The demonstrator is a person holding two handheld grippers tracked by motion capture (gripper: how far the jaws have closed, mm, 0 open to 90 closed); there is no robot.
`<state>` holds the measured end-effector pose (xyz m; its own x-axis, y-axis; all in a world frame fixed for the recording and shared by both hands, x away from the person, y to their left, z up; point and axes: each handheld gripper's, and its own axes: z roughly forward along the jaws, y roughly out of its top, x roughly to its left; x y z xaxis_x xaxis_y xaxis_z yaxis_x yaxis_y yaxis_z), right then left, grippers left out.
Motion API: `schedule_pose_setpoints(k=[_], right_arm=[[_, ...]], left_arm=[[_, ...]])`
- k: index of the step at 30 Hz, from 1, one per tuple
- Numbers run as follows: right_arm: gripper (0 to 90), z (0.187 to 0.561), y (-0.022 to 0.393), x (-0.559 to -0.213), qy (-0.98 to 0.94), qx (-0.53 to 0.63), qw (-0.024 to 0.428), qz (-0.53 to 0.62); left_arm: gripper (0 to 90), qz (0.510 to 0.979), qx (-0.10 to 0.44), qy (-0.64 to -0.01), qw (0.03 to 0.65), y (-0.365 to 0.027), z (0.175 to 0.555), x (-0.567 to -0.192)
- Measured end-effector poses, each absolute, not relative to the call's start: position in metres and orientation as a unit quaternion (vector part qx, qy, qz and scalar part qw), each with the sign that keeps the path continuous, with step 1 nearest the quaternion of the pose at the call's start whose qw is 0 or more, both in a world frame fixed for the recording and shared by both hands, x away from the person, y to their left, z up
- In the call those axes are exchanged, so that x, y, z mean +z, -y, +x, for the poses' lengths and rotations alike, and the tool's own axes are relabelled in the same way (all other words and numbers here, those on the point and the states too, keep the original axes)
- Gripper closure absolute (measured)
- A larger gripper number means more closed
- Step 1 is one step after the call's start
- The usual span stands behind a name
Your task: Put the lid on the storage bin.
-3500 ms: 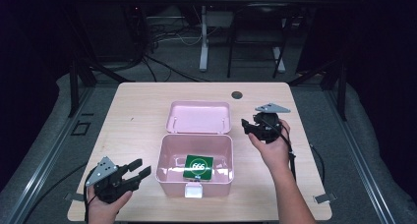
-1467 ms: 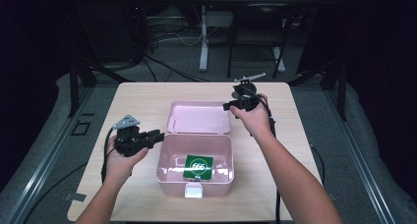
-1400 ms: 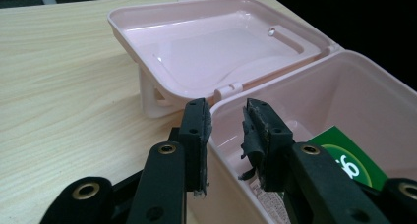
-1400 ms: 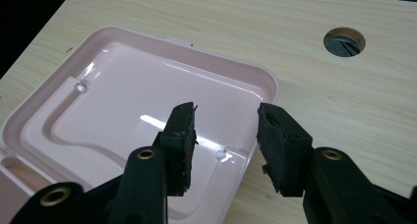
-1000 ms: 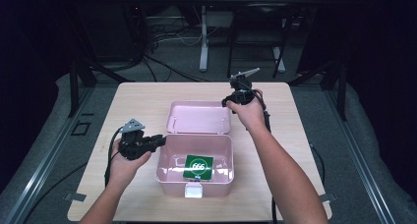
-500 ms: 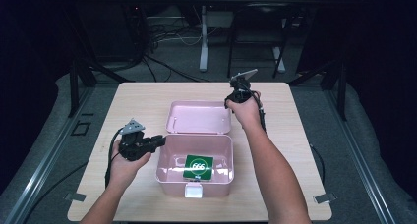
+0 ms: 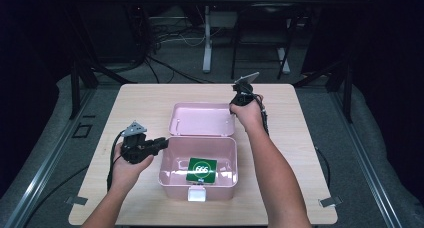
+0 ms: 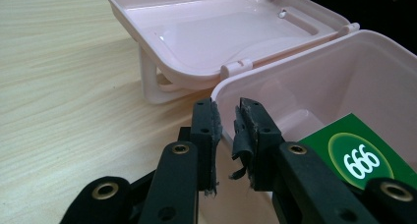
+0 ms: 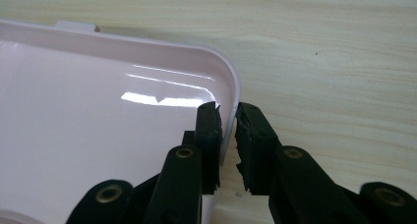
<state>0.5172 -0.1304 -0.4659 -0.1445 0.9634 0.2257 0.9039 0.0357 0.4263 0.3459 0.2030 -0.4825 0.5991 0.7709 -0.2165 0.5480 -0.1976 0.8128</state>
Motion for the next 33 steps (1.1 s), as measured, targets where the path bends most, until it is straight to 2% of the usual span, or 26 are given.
schedule_pose_setpoints(k=[15,33], right_arm=[[84.6,0.513,0.128,-0.459,-0.709,0.245,0.069,0.657],[86.1,0.497,0.133,-0.421,-0.712,0.292,0.104,0.630]], left_arm=[[77.4,0.761,0.122,-0.434,0.465,-0.202,0.346,-0.483],[77.4,0.762,0.131,-0.433,0.463,-0.200,0.346,-0.484]])
